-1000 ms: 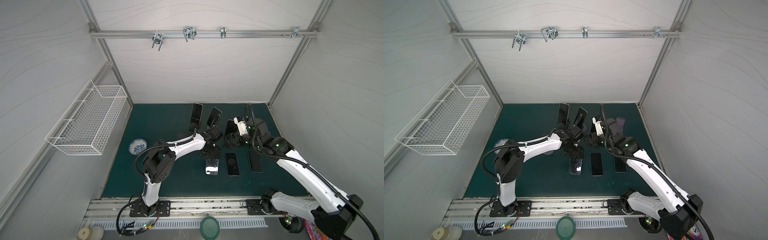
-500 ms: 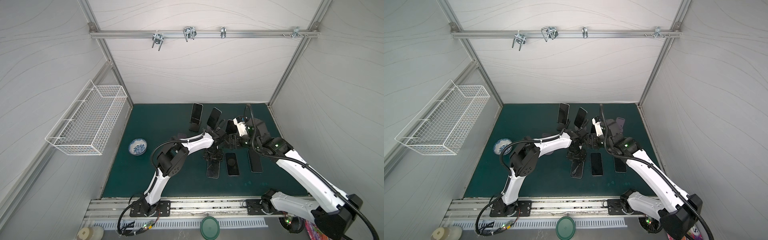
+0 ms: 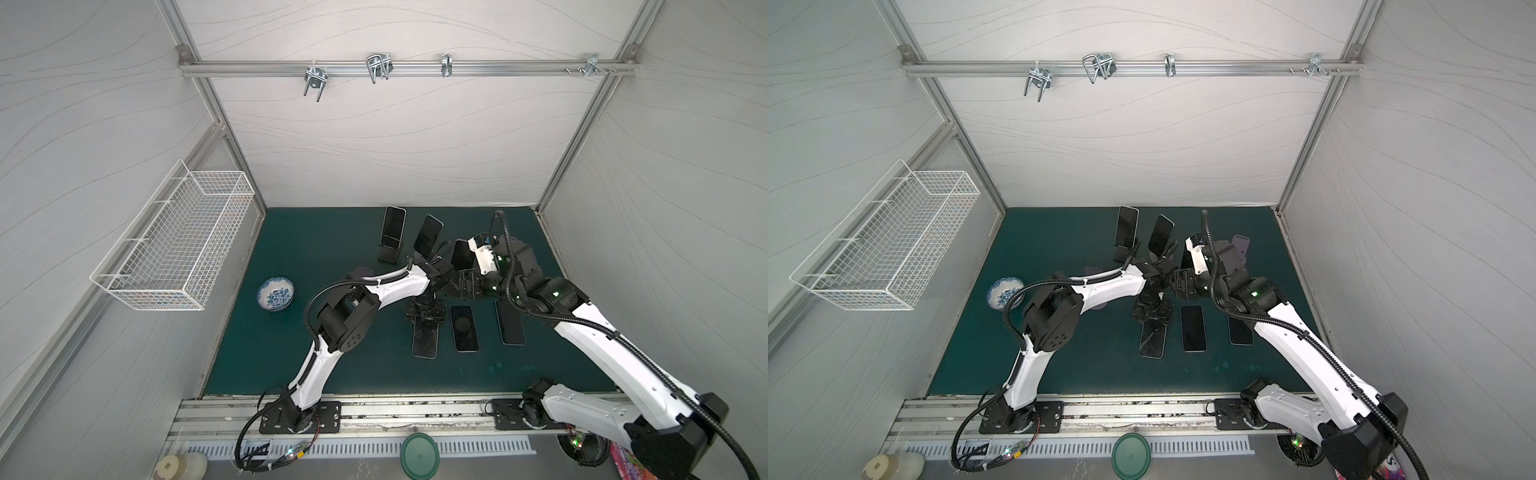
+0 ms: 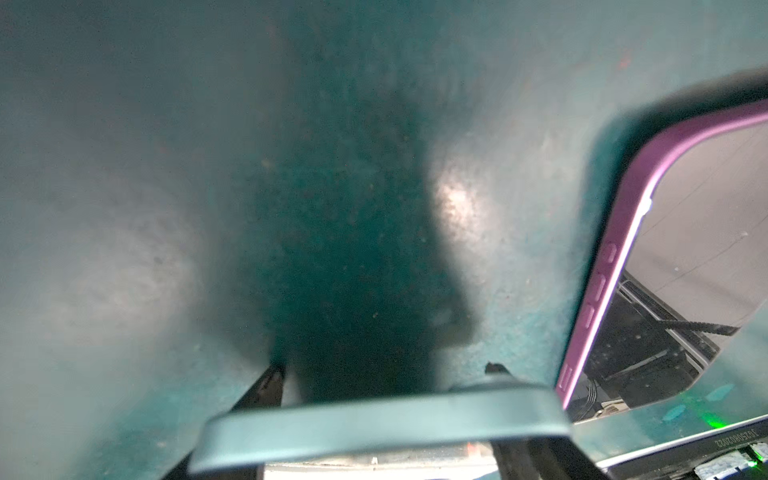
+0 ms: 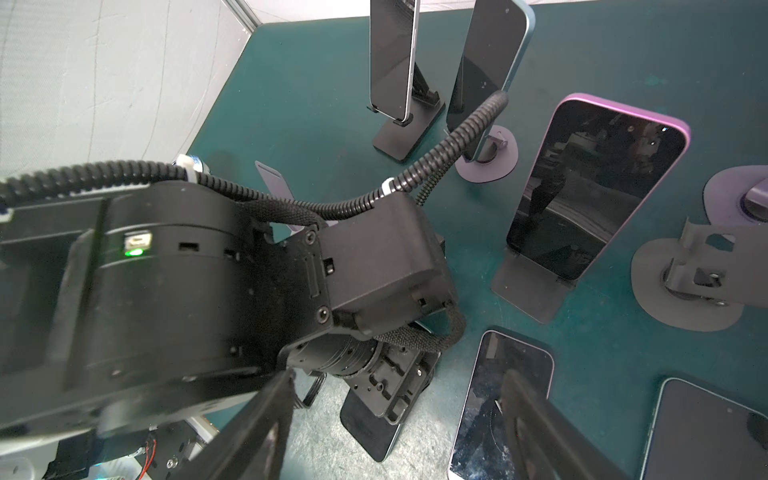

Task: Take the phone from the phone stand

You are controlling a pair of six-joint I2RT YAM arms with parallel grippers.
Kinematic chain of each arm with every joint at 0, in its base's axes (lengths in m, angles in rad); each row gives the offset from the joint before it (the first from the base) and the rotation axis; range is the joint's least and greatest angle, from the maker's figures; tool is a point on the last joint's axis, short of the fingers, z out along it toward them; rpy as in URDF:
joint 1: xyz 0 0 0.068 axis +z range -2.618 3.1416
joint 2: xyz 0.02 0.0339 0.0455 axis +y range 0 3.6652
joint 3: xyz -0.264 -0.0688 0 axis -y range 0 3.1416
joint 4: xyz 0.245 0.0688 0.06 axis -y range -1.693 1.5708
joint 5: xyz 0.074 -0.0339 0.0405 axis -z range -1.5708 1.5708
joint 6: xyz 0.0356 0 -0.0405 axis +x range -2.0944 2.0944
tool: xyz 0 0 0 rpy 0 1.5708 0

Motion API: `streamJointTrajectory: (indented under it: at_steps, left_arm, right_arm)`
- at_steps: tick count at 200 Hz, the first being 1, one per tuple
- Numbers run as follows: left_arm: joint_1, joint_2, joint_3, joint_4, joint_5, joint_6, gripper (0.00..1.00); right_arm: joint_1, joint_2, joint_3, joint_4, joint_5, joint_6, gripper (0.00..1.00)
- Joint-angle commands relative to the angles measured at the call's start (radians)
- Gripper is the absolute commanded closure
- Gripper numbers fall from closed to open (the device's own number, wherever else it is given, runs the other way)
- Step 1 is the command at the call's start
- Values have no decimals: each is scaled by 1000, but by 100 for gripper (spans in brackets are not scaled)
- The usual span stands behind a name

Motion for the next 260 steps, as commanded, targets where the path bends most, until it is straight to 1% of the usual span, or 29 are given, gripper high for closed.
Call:
streamJointTrajectory:
  at_steps: [1, 101, 104, 108, 113, 158, 206, 260]
  left_arm:
    - [9, 44, 14, -17, -1, -23, 30]
    - [11, 26, -4, 4, -13, -29, 21]
    - [12, 26, -4, 4, -12, -28, 19]
    - [12, 25, -4, 3, -13, -29, 14]
    - [12, 25, -4, 5, -13, -29, 13]
    - [11, -2, -25, 22, -26, -31, 13]
    - [12, -89, -63, 51, -75, -35, 14]
    - [12, -153, -75, 69, -116, -14, 15]
  right_arm:
    - [-10, -16, -6, 1, 1, -9, 20]
    - [-21, -14, -14, 0, -7, -14, 20]
    - [-21, -14, -16, 0, -7, -15, 20]
    - [-21, -14, -15, 0, -7, -15, 20]
    - [-23, -14, -14, -1, -7, -14, 20]
    - [-23, -17, -5, -17, -12, -14, 20]
    - [-23, -32, 6, -29, -13, -1, 20]
    - [-22, -7, 44, -38, -34, 20, 20]
